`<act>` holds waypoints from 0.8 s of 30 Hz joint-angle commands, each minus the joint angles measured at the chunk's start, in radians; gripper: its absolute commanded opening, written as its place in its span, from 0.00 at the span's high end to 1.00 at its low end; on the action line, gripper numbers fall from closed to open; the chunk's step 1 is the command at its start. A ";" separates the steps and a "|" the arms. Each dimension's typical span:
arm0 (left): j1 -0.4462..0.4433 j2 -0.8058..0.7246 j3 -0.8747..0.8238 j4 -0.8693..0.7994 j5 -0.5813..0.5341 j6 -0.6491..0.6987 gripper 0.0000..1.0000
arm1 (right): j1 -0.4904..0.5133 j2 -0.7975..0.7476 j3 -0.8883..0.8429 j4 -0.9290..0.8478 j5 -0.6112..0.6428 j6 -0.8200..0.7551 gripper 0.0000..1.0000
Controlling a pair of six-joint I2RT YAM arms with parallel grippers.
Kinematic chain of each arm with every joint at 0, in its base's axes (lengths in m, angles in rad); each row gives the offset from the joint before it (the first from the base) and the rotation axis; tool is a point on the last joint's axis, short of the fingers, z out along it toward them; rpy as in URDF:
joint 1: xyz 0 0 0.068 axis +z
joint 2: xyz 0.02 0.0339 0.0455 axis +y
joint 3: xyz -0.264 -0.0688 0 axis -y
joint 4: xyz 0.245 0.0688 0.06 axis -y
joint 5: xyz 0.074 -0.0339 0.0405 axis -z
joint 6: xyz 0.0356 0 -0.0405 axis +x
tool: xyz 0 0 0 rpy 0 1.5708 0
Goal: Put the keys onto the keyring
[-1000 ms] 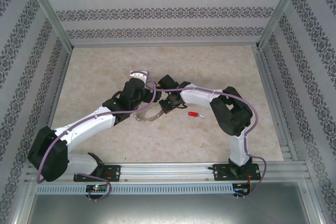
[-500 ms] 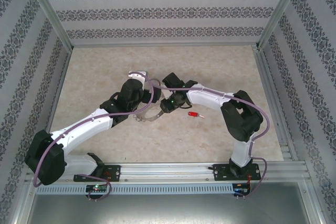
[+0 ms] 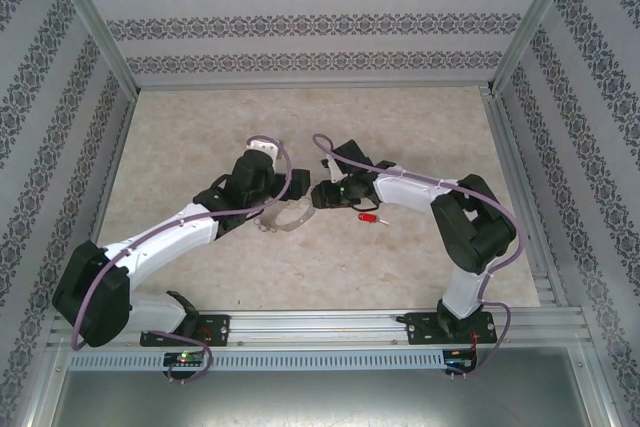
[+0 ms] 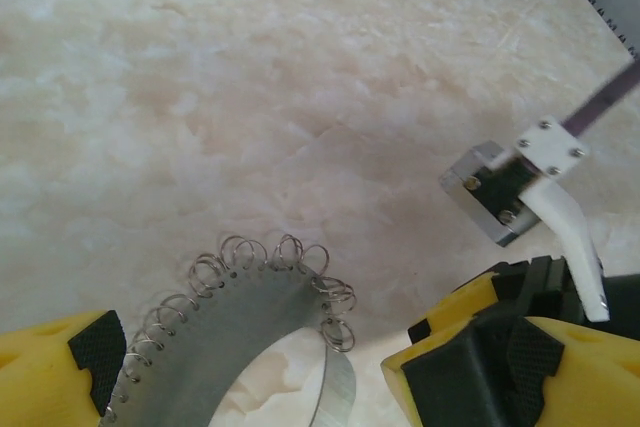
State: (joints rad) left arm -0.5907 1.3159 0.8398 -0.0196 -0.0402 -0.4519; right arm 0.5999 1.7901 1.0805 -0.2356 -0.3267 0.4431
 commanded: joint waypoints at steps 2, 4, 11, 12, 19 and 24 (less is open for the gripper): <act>0.050 0.028 0.041 -0.021 0.098 -0.165 0.00 | 0.014 -0.040 -0.036 0.014 0.060 -0.138 0.54; 0.071 0.049 0.032 0.005 0.120 -0.221 0.00 | 0.022 -0.036 -0.030 -0.013 0.085 -0.198 0.51; 0.089 0.148 -0.016 0.116 0.134 -0.379 0.00 | 0.072 0.019 0.038 -0.080 0.175 -0.338 0.51; 0.091 0.160 -0.024 0.129 0.138 -0.393 0.00 | 0.078 0.022 0.046 -0.082 0.173 -0.350 0.52; 0.093 0.209 -0.080 0.201 0.115 -0.469 0.00 | 0.112 0.065 0.094 -0.093 0.220 -0.405 0.52; 0.103 0.190 -0.127 0.222 0.072 -0.505 0.00 | 0.118 0.099 0.121 -0.081 0.212 -0.409 0.53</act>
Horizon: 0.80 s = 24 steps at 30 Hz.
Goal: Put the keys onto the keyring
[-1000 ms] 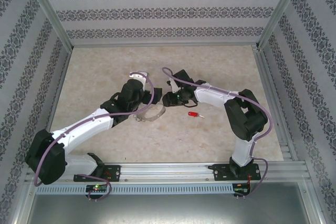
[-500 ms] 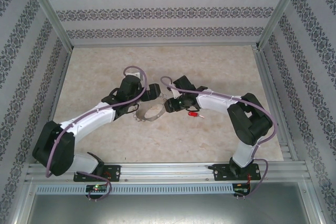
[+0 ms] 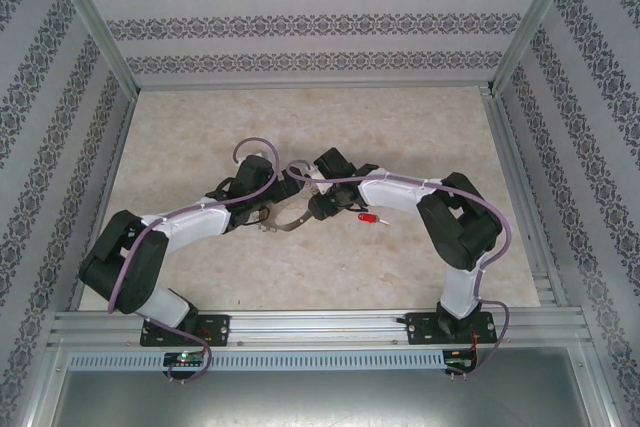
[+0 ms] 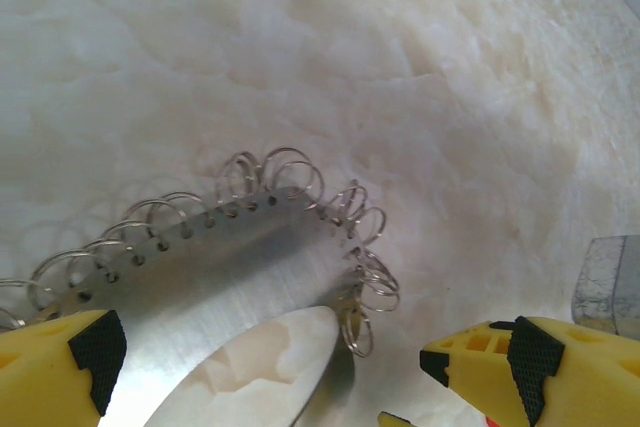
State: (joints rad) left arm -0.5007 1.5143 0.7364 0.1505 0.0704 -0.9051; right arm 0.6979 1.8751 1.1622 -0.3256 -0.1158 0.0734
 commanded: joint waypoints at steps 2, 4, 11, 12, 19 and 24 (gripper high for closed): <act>0.021 -0.017 -0.045 0.073 -0.040 -0.063 0.00 | 0.021 0.028 0.053 0.015 -0.014 -0.037 0.53; 0.026 -0.022 -0.050 0.077 -0.035 -0.065 0.00 | 0.019 0.043 0.065 0.020 -0.015 -0.031 0.53; 0.033 -0.041 -0.055 0.067 -0.038 -0.049 0.00 | 0.013 0.082 0.097 0.021 -0.020 -0.026 0.55; 0.032 -0.040 -0.058 0.067 -0.038 -0.048 0.00 | 0.012 0.085 0.096 0.022 -0.022 -0.025 0.56; 0.035 -0.039 -0.059 0.073 -0.032 -0.047 0.00 | 0.008 0.107 0.098 0.020 0.011 -0.016 0.57; 0.035 -0.039 -0.057 0.075 -0.029 -0.041 0.00 | 0.001 0.108 0.100 0.024 0.071 0.006 0.61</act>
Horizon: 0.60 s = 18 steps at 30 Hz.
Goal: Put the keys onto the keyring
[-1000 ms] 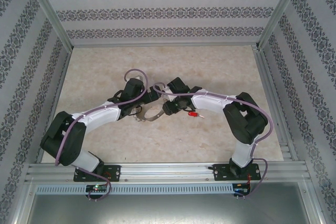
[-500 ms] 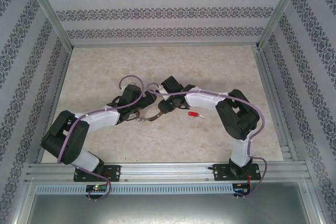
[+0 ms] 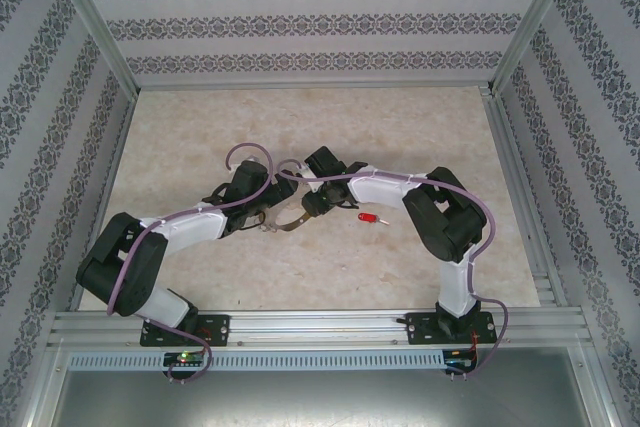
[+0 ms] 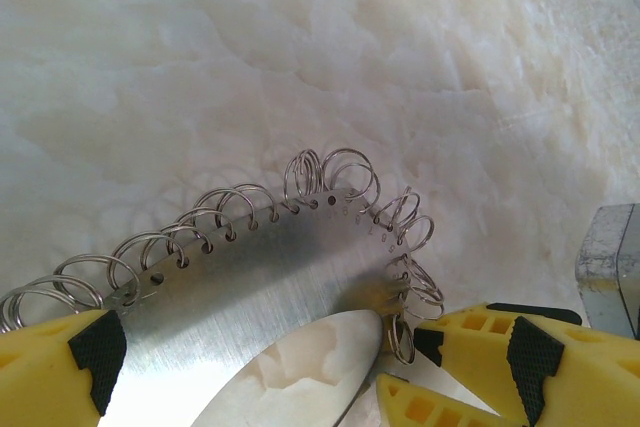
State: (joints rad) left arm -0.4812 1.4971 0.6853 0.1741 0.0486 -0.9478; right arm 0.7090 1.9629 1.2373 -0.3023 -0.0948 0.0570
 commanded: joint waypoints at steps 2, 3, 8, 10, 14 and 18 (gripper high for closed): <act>0.016 -0.023 -0.004 0.050 -0.009 0.003 0.00 | -0.016 0.015 0.024 0.007 0.061 0.030 0.62; 0.015 -0.022 -0.005 0.050 -0.008 0.004 0.00 | -0.018 0.012 0.024 0.009 0.064 0.033 0.62; 0.016 -0.020 -0.004 0.051 -0.009 0.004 0.00 | -0.035 0.014 0.041 0.014 0.070 0.050 0.63; 0.015 -0.021 -0.006 0.051 -0.007 0.004 0.00 | -0.041 0.020 0.049 0.012 0.068 0.056 0.63; 0.015 -0.023 -0.005 0.053 -0.004 0.007 0.00 | -0.063 0.018 0.060 0.021 0.047 0.078 0.65; 0.016 -0.022 -0.005 0.056 -0.001 0.010 0.00 | -0.092 0.015 0.077 0.017 -0.003 0.108 0.65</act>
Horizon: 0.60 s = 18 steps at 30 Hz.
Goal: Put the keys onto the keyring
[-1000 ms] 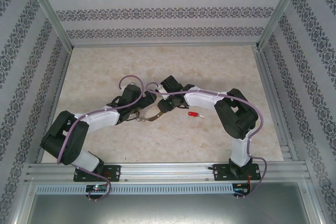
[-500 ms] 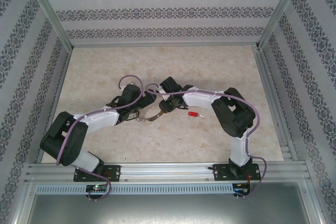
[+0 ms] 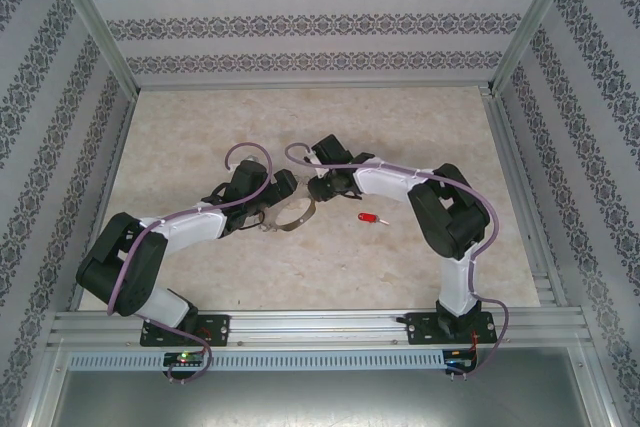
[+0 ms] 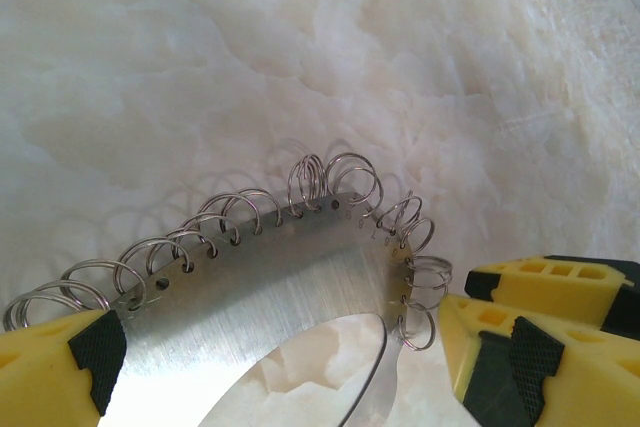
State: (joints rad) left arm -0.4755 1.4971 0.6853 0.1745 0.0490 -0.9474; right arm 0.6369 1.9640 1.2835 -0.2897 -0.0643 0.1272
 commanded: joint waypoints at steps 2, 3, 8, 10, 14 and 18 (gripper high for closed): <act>0.010 -0.023 -0.003 0.056 0.000 0.015 0.00 | -0.033 -0.001 0.025 0.007 -0.067 0.059 0.65; 0.011 -0.025 -0.003 0.055 0.002 0.017 0.00 | -0.039 -0.017 0.015 0.007 -0.082 0.073 0.65; 0.011 -0.032 -0.002 0.057 0.004 0.035 0.00 | -0.051 -0.086 -0.056 0.003 -0.173 0.187 0.64; 0.010 -0.033 0.002 0.052 0.005 0.047 0.00 | -0.060 -0.109 -0.102 0.027 -0.205 0.252 0.64; 0.010 -0.034 0.010 0.051 0.012 0.062 0.00 | -0.091 -0.150 -0.205 0.126 -0.276 0.430 0.63; 0.010 -0.036 0.011 0.060 0.023 0.064 0.00 | -0.099 -0.146 -0.267 0.274 -0.374 0.614 0.63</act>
State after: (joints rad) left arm -0.4755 1.4895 0.6853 0.1963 0.0536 -0.9127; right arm 0.5438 1.8313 1.0523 -0.1497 -0.3393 0.5526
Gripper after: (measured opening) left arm 0.998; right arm 0.371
